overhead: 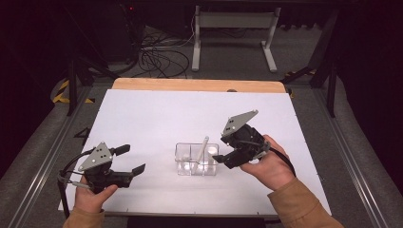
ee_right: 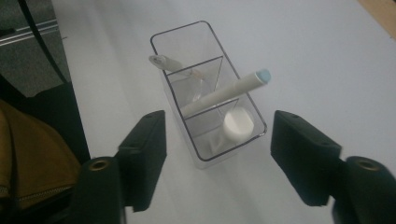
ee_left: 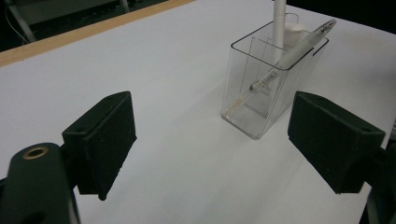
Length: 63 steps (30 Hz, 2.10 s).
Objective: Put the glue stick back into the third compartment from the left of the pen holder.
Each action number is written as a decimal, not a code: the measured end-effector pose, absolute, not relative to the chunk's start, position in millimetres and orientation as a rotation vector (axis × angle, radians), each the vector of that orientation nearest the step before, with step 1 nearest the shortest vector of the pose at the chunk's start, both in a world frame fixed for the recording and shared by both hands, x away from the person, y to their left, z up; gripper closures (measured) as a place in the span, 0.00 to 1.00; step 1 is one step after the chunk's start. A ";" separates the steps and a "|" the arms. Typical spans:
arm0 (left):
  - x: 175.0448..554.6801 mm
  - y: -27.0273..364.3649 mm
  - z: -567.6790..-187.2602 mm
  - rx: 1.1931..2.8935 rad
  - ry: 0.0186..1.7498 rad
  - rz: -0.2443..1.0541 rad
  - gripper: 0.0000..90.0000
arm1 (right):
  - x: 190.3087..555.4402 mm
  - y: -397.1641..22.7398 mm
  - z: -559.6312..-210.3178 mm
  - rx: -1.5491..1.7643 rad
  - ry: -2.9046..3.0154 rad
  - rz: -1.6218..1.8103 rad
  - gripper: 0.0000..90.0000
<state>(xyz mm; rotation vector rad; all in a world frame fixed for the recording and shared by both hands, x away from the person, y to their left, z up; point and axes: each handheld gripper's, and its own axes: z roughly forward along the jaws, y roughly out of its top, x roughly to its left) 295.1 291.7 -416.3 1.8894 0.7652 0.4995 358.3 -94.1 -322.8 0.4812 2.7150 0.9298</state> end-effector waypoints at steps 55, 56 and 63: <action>289.1 294.6 -415.0 1.867 0.776 0.516 0.17 | 349.2 -178.6 -343.6 0.586 2.275 1.413 0.00; 289.3 294.3 -414.9 1.865 0.776 0.512 0.17 | 350.2 -181.8 -346.6 0.594 2.273 1.426 0.00; 288.3 293.0 -414.7 1.863 0.760 0.517 0.17 | 353.0 -198.0 -363.8 0.623 2.250 1.466 0.00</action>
